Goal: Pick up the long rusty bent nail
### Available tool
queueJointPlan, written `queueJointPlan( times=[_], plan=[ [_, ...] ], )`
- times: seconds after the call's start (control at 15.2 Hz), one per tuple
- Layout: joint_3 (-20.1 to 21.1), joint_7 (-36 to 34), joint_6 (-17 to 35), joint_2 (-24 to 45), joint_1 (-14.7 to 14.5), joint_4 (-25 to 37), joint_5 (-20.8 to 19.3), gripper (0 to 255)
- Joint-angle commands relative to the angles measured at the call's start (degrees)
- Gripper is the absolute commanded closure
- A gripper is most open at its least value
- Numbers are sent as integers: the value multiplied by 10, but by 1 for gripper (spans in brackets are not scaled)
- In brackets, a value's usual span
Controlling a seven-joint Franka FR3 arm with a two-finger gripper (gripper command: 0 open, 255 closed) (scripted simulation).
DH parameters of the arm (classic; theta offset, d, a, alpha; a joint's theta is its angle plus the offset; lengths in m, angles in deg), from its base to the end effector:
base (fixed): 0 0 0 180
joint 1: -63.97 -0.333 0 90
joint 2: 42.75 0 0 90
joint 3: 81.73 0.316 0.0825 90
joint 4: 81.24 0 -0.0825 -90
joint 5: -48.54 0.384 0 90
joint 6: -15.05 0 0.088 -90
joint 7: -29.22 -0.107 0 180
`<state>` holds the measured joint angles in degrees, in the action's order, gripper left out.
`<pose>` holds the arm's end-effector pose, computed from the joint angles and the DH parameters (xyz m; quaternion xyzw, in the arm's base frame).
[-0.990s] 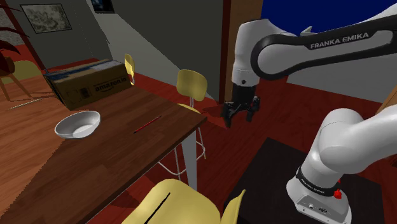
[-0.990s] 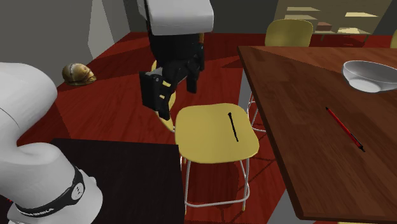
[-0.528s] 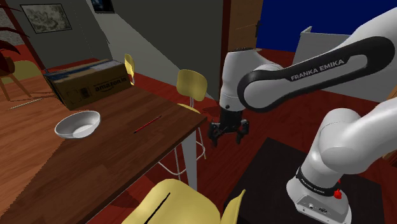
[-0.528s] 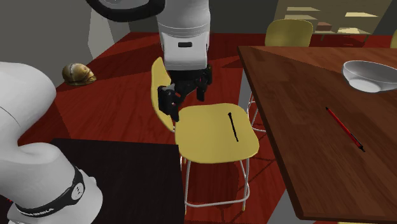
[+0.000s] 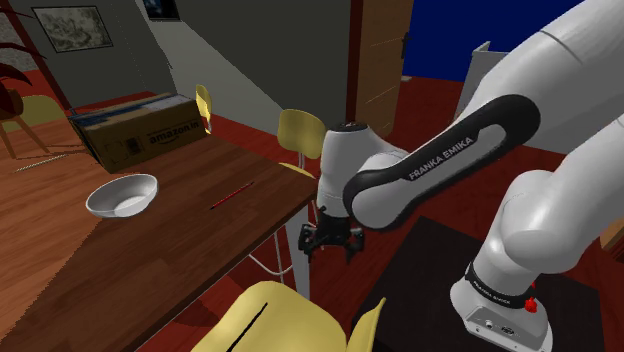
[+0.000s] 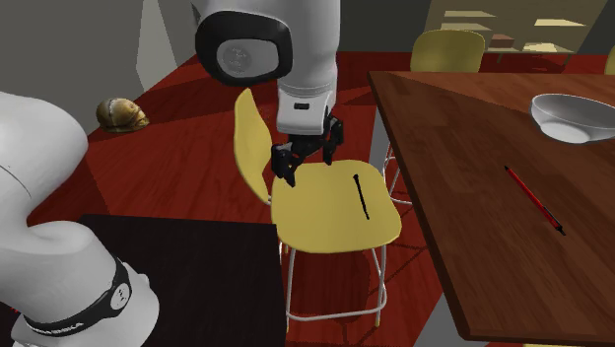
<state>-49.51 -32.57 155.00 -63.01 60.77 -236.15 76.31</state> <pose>0.3301 0.2207 0.3283 -0.9089 0.4098 0.0253 0.0726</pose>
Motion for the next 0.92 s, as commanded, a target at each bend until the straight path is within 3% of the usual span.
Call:
queueJointPlan(
  times=[0.0, 0.13, 0.26, 0.46, 0.66, 0.86],
  plan=[
    [27, -46, 49, 52, 12, 13, -6, 0],
    [56, -103, 97, 111, 29, 32, -33, 0],
    [80, -177, 143, 173, 47, 53, -86, 0],
    [76, -325, 198, 271, 47, 91, -220, 0],
    [7, -460, 231, 355, -16, 142, -337, 0],
    [-68, -547, 251, 423, -92, 200, -390, 0]
  ],
)
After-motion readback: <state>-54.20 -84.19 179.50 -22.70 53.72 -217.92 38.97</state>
